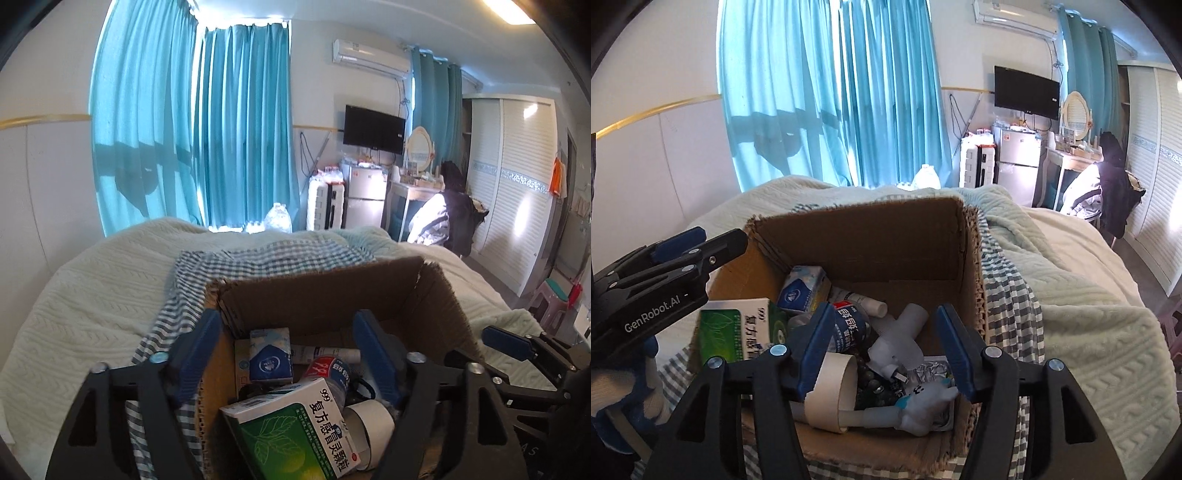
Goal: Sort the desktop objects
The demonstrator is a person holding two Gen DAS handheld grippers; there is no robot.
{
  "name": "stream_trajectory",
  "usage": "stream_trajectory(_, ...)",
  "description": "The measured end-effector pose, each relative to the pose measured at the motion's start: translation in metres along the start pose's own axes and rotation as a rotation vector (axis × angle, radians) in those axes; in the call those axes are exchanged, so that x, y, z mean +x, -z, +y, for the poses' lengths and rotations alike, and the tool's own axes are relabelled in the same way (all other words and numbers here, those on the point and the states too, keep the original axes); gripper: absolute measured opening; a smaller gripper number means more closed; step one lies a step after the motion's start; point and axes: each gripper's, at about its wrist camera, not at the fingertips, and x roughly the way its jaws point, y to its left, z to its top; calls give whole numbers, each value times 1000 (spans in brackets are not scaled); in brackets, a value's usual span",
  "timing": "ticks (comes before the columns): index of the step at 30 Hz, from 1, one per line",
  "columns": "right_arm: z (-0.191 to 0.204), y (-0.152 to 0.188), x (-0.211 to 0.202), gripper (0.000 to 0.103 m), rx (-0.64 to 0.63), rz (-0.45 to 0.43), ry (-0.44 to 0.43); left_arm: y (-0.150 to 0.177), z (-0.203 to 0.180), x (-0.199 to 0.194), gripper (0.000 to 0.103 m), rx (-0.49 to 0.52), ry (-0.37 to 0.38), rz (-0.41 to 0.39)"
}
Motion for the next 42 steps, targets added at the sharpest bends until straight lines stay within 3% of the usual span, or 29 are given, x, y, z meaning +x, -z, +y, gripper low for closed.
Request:
stream_trajectory(6, 7, -15, -61, 79, -8, -107, 22, -25, -3, -55, 103, -17, -6, -92)
stream_trajectory(8, 10, -18, -85, 92, -7, -155, 30, -31, -5, -77, 103, -17, -9, -128)
stream_trajectory(11, 16, -20, -125, 101, -12, -245, 46, -36, -9, -108, 103, -12, -13, -161)
stream_trajectory(14, 22, -21, -164, 103, -18, -323, 52, -38, -10, -140, 103, -21, -18, -189)
stream_trajectory(24, 42, 13, -247, 103, -33, -403, 54, -7, -18, -210, 103, -33, -24, -229)
stream_trajectory(27, 47, 31, -257, 103, -28, -404, 30, 7, -20, -216, 103, -31, -35, -216)
stream_trajectory(32, 47, 59, -260, 103, -36, -404, 84, 31, -26, -210, 103, -16, -60, -188)
stream_trajectory(42, 21, 104, -204, 103, 33, -265, 55, 80, -24, -154, 103, -13, -78, -75)
